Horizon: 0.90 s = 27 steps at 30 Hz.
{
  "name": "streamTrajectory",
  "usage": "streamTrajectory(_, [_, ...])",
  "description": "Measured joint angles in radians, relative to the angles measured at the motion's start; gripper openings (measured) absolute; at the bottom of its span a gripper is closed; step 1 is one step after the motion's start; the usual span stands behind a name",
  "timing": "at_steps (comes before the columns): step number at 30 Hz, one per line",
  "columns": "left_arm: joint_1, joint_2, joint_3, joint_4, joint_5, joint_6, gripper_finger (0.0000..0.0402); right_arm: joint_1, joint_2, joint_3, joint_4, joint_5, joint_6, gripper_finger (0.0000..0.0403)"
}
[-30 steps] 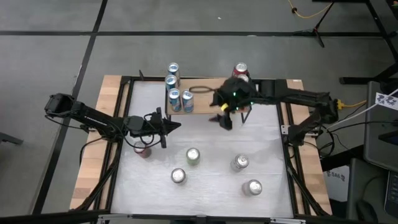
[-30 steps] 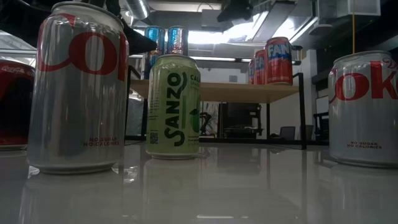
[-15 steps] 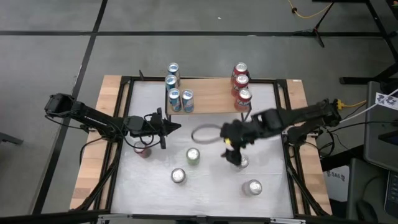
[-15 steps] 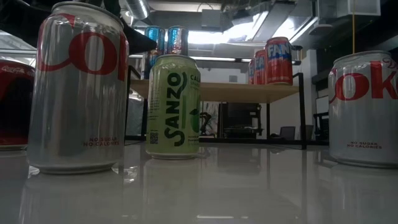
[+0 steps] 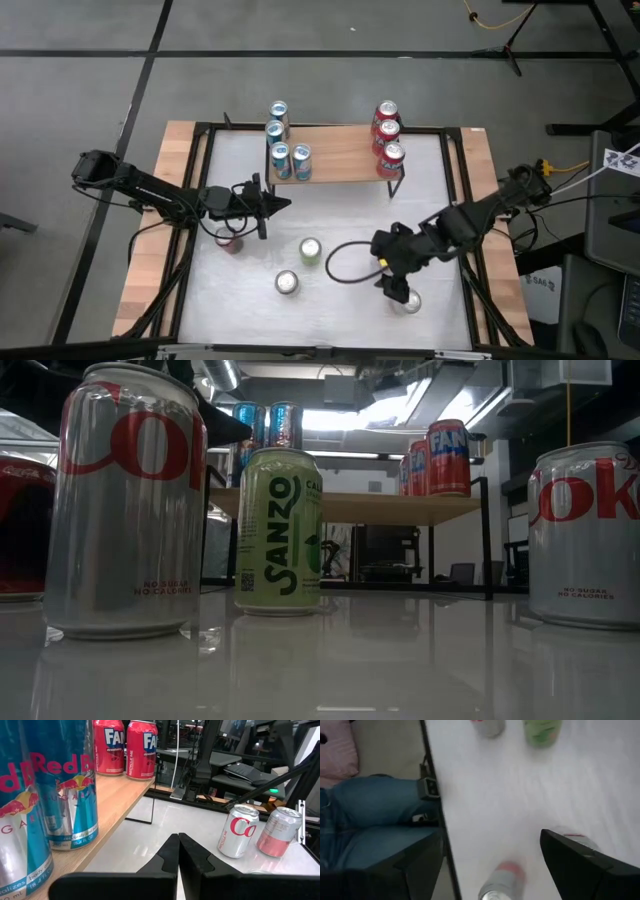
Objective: Sort soda cans
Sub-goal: Put the top red-silver soda can on the shelf
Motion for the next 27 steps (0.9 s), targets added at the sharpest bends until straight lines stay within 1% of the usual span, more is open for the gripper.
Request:
streamTrajectory(6, [0.0, 0.0, 0.0, -0.001, 0.0, 0.0, 0.0, 0.02, 0.0, 0.0, 0.016, -0.02, -0.001, 0.0317])
streamTrajectory(27, [0.0, 0.0, 0.0, -0.001, 0.0, 0.0, 0.0, 0.016, 0.0, 0.0, 0.016, -0.011, -0.003, 0.0321])
